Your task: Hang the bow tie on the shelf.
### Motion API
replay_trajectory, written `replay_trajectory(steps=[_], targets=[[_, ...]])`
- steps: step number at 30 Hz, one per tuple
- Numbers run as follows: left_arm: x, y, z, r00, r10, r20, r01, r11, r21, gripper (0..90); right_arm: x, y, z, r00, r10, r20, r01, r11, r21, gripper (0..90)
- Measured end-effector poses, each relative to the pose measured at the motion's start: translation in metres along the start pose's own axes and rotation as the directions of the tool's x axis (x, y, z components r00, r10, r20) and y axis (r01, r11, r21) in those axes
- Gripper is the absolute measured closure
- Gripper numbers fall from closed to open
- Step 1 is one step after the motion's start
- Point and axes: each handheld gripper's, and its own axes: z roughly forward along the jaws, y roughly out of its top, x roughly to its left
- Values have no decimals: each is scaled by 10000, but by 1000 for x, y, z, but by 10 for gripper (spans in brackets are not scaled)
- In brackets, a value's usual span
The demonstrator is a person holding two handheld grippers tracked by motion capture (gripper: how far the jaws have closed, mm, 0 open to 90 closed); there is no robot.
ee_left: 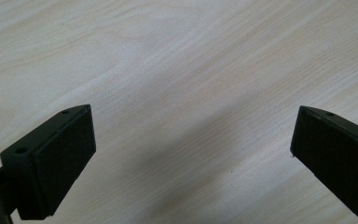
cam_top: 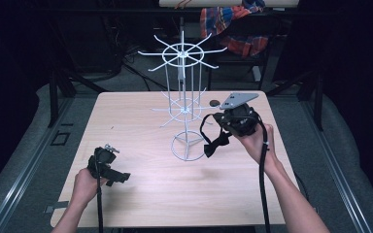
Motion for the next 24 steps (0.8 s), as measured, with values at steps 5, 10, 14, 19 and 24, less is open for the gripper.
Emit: replay_trajectory(steps=[5, 10, 14, 19, 24], targets=[[0, 0, 0, 10000, 10, 10, -10, 10000, 3, 0, -3, 3, 5, 10000, 0, -40, 0, 10000, -27, 874], [0, 0, 0, 10000, 6, 16, -6, 10000, -4, 0, -4, 6, 12, 9999, -16, -152, 16, 10000, 10, 874], [0, 0, 0, 10000, -15, 17, 15, 10000, -14, 0, -5, 6, 19, 9995, 28, -307, -27, 10000, 61, 873], [1, -1, 0, 10000, -9, 30, 9, 10000, 8, 0, -7, 4, 26, 9984, 184, -535, -180, 9998, 92, 873], [1, -1, 0, 10000, -2, 31, 2, 10000, 8, 0, -10, 1, 35, 9966, 330, -758, -326, 9994, 65, 872]])
